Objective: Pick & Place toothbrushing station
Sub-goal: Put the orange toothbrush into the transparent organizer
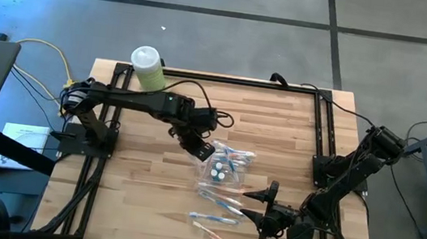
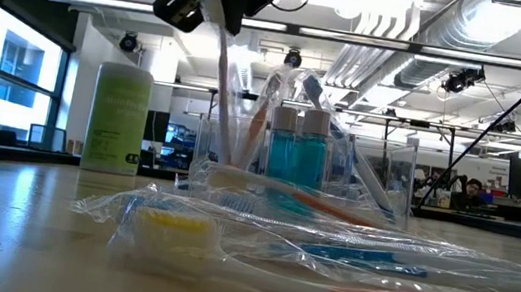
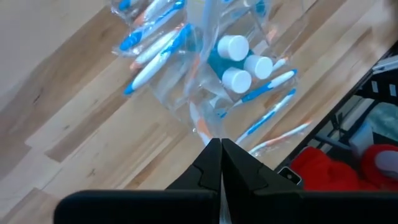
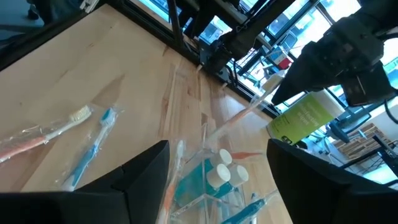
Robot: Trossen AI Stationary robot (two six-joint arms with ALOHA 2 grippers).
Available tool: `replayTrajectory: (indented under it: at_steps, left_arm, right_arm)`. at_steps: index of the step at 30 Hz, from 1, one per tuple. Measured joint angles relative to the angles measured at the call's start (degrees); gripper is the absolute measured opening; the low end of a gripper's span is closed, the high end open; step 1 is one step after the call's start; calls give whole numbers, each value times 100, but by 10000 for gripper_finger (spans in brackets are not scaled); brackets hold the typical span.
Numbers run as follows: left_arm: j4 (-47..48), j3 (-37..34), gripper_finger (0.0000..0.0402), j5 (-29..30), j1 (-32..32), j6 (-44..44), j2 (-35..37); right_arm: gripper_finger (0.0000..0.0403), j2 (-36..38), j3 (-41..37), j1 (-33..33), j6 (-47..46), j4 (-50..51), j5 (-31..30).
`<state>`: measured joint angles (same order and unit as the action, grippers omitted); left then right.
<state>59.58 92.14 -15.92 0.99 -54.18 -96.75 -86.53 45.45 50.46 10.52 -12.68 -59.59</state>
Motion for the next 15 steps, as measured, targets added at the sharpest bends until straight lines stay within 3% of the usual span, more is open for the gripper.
replayTrajectory:
  at_steps: [15]
  left_arm:
    - [-6, 2, 18, 648, -15, 567, 4]
  right_arm:
    - [263, 0, 0, 0, -41, 45, 2]
